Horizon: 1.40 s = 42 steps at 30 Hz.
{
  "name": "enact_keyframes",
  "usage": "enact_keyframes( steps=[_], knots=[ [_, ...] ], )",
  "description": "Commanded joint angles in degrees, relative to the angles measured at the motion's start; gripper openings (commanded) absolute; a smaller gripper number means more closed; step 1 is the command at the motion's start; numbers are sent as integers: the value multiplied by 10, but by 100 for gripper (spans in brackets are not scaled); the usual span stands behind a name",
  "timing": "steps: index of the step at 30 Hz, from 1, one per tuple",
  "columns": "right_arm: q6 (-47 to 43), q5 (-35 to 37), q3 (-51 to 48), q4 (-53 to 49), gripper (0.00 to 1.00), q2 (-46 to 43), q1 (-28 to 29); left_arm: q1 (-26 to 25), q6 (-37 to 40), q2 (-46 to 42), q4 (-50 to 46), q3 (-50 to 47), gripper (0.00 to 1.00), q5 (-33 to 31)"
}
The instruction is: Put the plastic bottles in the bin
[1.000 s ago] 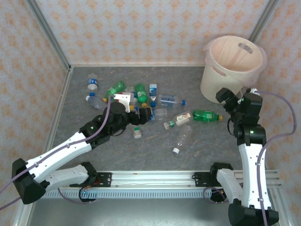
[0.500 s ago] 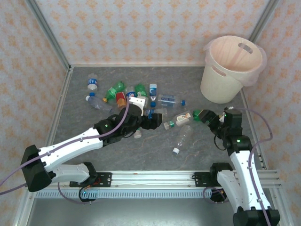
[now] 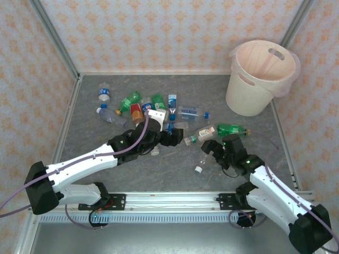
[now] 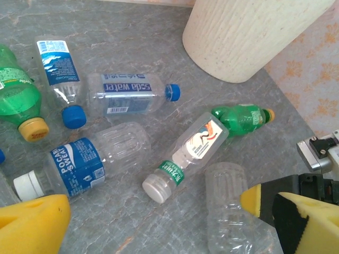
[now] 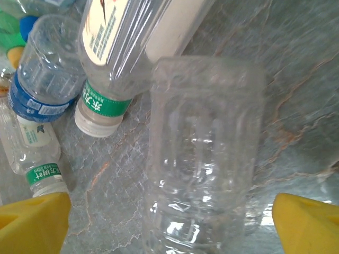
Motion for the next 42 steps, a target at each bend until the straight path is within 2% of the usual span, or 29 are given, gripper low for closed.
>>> enact_keyframes(
  steps=[1,6,17,30,35,39,42],
  knots=[
    [53,37,-13,54,97,24,26,-4,21,-20,14,-16,99,-12],
    [71,37,-28,81,93,57,44,-4,26,-34,14,-32,99,-19],
    [80,60,-36,109,93,98,48,-5,33,-48,14,-43,99,-23],
    [83,94,-29,120,84,131,48,-4,30,-44,10,-39,99,-22],
    [83,90,-34,132,73,141,48,-4,30,-37,3,-29,99,-18],
    [84,89,-29,123,60,130,48,-4,28,-32,-4,-18,99,-19],
    [81,110,-19,98,57,102,49,-4,26,-31,-5,-12,99,-19]
  ],
)
